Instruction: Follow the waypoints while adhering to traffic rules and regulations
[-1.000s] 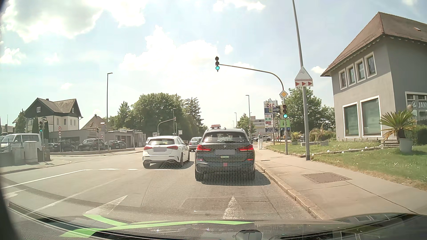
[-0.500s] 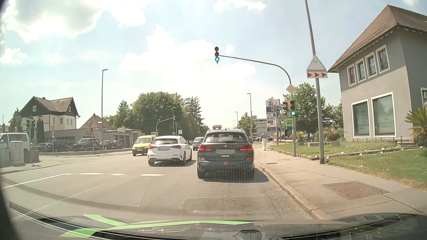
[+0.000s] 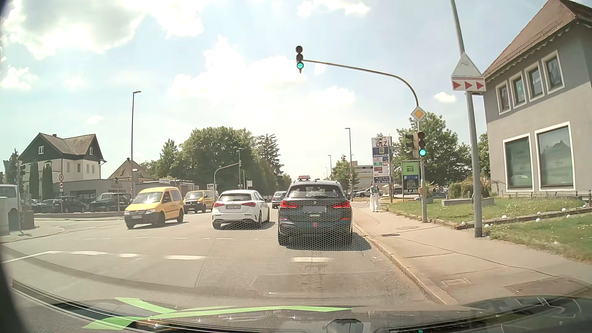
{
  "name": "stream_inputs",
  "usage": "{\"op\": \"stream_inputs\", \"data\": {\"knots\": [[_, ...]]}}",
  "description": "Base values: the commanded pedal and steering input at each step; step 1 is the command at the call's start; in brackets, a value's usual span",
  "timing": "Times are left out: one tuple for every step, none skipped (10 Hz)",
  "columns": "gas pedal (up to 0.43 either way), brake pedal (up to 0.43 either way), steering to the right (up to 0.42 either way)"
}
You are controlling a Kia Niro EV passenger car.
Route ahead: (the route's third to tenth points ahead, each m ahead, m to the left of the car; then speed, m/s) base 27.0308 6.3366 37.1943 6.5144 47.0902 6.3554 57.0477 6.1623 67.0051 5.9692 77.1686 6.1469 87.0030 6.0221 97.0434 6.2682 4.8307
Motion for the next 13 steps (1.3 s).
{"op": "stream_inputs", "data": {"knots": [[0.311,0.000,-0.014],[0.311,0.000,-0.014],[0.311,0.000,-0.012],[0.311,0.000,-0.009],[0.311,0.000,-0.007],[0.311,0.000,-0.008],[0.311,0.000,-0.007],[0.311,0.000,-0.005],[0.311,0.000,-0.004],[0.311,0.000,-0.005],[0.299,0.000,-0.005],[0.287,0.000,-0.007],[0.268,0.000,-0.007]]}}
